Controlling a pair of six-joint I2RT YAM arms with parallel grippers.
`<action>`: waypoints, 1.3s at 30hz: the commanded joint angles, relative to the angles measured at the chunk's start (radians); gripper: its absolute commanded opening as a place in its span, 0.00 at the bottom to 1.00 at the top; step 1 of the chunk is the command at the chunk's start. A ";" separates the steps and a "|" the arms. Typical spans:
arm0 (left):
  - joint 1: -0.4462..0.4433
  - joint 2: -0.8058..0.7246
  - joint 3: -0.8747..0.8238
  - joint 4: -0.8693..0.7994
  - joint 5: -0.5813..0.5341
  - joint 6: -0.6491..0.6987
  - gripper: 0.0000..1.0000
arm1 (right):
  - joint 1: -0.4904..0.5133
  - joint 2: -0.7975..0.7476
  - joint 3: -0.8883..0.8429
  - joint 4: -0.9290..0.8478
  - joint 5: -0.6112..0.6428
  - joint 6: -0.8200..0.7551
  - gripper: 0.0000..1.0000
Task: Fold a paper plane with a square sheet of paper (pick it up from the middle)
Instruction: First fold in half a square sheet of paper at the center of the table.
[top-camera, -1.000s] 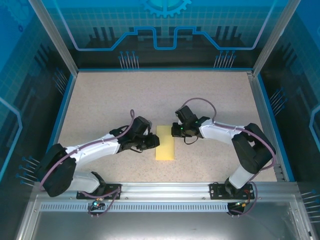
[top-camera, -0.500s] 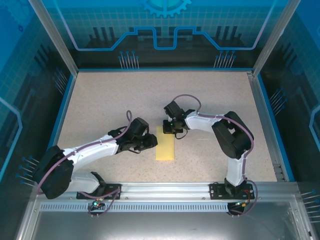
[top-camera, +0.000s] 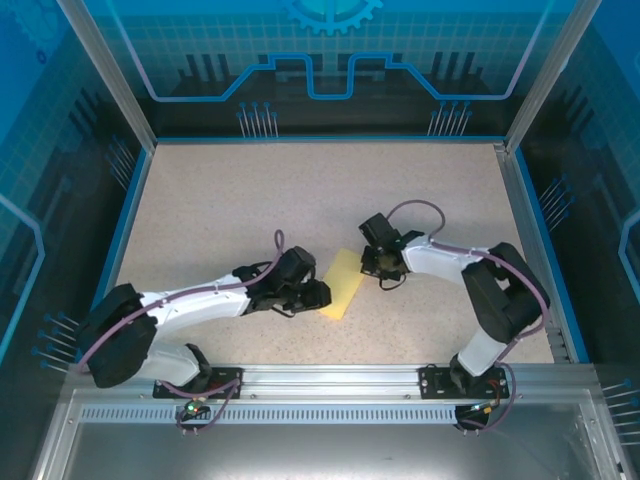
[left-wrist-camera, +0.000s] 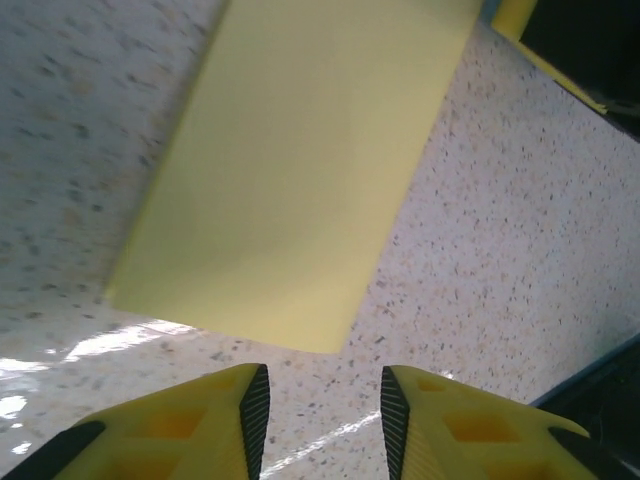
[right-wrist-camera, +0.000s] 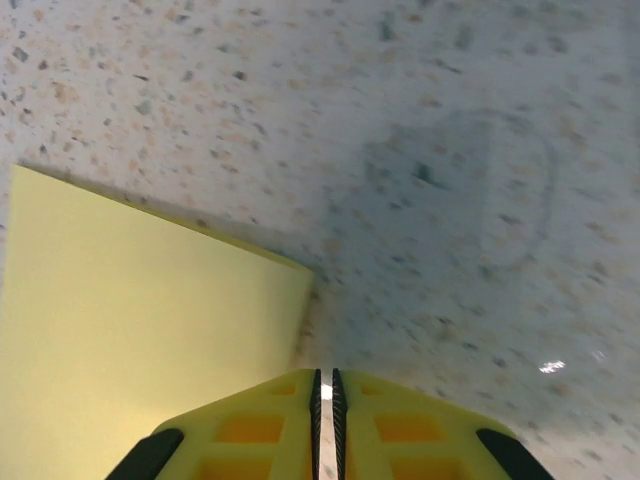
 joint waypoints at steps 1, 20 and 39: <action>-0.051 0.064 0.049 0.090 0.032 -0.045 0.35 | -0.023 -0.114 -0.094 0.139 -0.074 -0.019 0.14; -0.108 0.305 0.175 0.112 -0.096 -0.071 0.03 | -0.061 -0.130 -0.265 0.398 -0.501 -0.162 0.04; -0.107 0.336 0.147 0.123 -0.110 -0.092 0.00 | -0.060 0.002 -0.219 0.396 -0.519 -0.181 0.03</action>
